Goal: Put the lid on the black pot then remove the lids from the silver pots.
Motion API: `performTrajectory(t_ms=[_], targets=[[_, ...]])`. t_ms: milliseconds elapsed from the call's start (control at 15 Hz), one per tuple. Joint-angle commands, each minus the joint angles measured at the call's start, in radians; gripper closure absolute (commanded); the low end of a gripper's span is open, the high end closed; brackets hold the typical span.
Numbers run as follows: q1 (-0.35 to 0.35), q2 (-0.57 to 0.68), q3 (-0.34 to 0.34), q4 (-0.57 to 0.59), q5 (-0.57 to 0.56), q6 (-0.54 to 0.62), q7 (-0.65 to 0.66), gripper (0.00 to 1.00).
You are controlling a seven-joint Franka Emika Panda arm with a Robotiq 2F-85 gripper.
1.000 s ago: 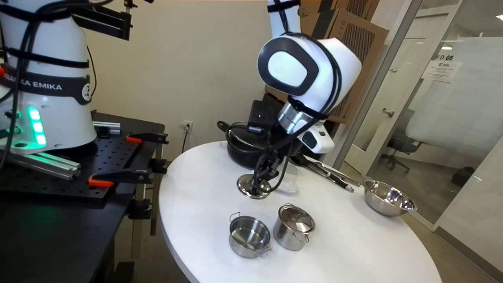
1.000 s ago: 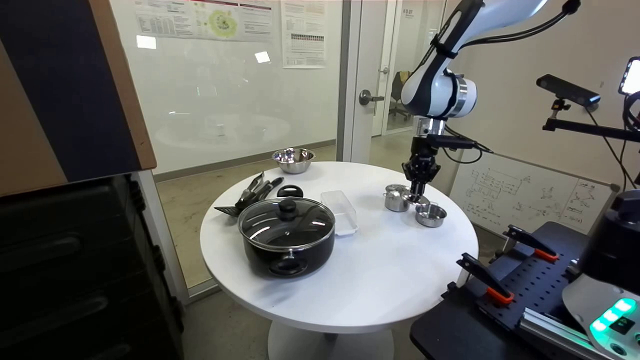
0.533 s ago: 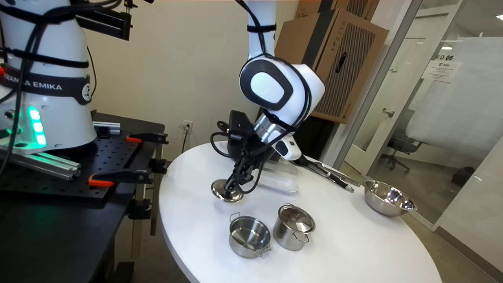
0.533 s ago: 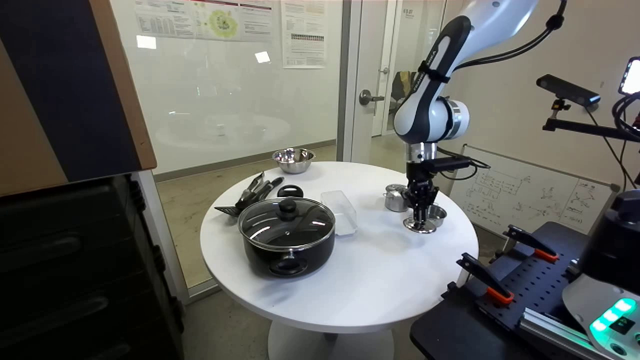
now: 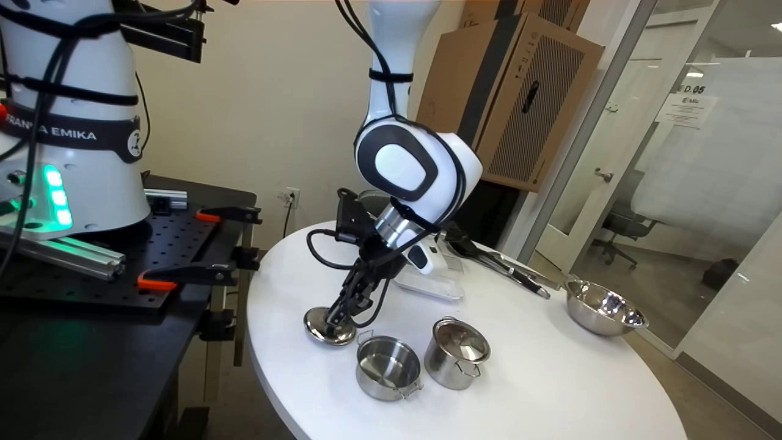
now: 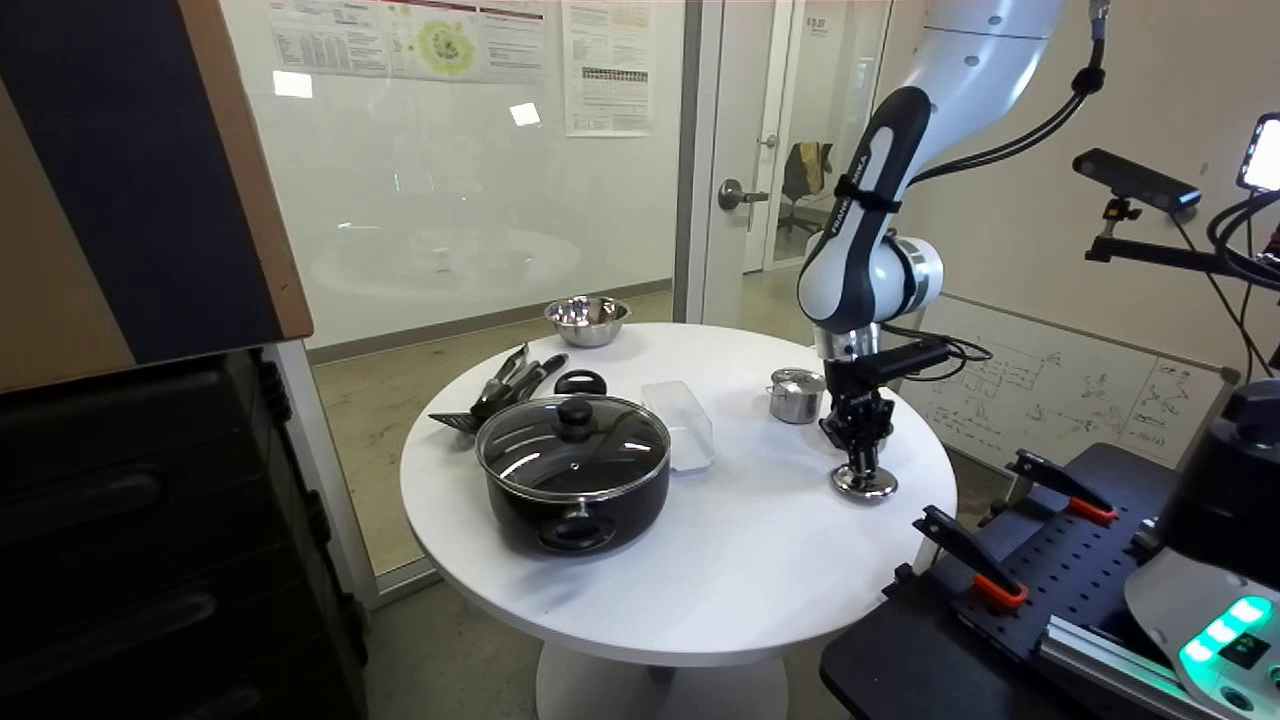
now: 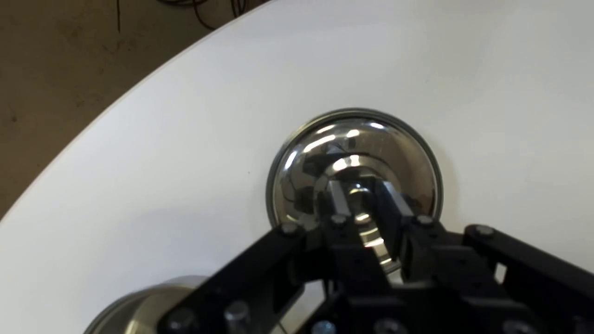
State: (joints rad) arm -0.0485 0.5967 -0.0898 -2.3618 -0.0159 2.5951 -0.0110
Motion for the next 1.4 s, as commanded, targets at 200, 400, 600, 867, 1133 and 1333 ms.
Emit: performTrajectory(t_ms=[200,400,600,867,1133,1333], targets=[[0.014,0.017,-0.004,-0.006,-0.019,0.048,0.014,0.28],[-0.021,-0.044,0.032,-0.017,0.022,-0.001,-0.012,0.05],[-0.088,-0.145,0.094,-0.018,0.108,-0.105,-0.057,0.00],[-0.150,-0.235,0.126,0.026,0.277,-0.228,-0.111,0.00],[-0.176,-0.256,0.092,0.102,0.390,-0.256,-0.101,0.00],[-0.190,-0.245,0.068,0.148,0.445,-0.222,-0.084,0.00]])
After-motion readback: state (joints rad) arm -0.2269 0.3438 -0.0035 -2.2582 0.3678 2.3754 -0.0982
